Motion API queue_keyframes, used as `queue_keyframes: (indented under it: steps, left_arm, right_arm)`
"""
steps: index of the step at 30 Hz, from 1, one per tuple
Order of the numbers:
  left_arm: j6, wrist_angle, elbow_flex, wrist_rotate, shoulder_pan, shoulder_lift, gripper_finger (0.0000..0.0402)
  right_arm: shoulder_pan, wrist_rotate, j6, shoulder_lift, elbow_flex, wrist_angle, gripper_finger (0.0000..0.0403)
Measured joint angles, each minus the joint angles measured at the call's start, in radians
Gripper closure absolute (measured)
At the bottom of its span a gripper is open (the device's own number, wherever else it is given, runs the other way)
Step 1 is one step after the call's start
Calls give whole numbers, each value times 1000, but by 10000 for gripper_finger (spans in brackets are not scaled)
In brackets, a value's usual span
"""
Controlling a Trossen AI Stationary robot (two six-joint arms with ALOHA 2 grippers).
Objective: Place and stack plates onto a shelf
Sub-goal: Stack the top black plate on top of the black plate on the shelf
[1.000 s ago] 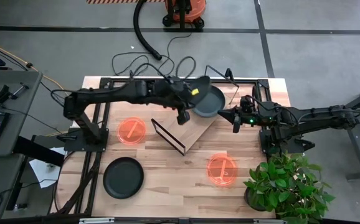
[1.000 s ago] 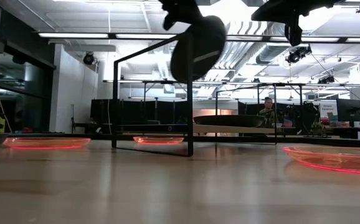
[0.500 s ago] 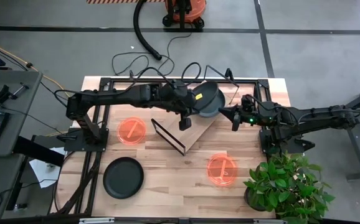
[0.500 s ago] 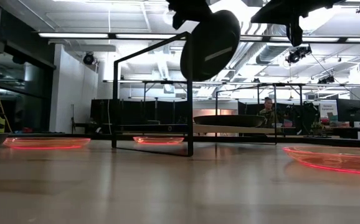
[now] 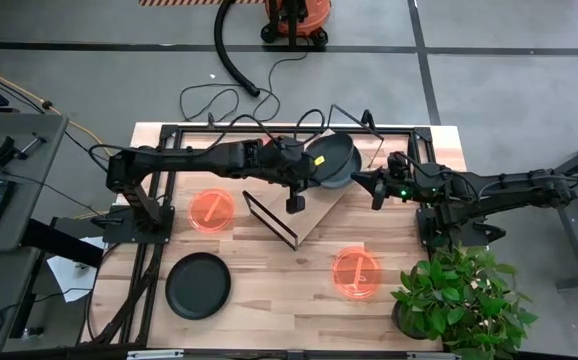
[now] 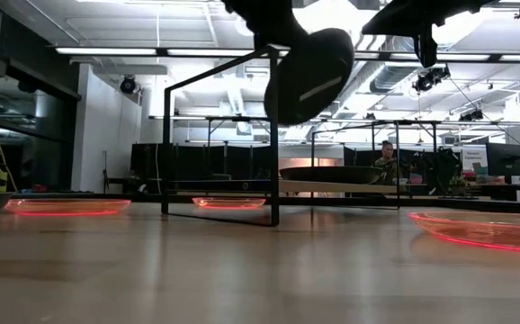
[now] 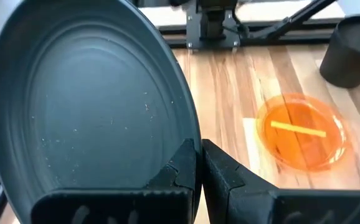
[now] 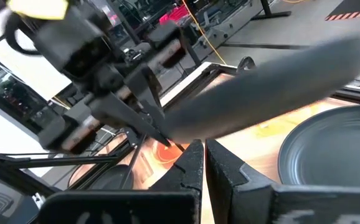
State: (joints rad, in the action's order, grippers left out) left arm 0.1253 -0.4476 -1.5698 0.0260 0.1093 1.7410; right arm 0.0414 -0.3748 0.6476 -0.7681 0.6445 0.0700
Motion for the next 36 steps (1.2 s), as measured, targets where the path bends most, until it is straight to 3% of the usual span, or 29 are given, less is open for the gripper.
queue_keyframes:
  steps: [11,20,26,31,36]
  left_arm:
    - [114,225,130,-2,13,29,401]
    - [199,282,85,-48,43,185,401]
    - [227,275,37,-100,56,264,401]
    - [247,292,35,-211,56,293,394]
    - [259,290,35,-220,56,295,380]
  right_arm:
    - [0,-31,6,-18,1,-34,403]
    - [0,-92,-161,-8,2,-341,403]
    - [0,-92,-181,-6,2,-356,403]
    - [0,-92,-178,-11,1,-355,403]
    - [0,-90,-178,-17,1,-359,403]
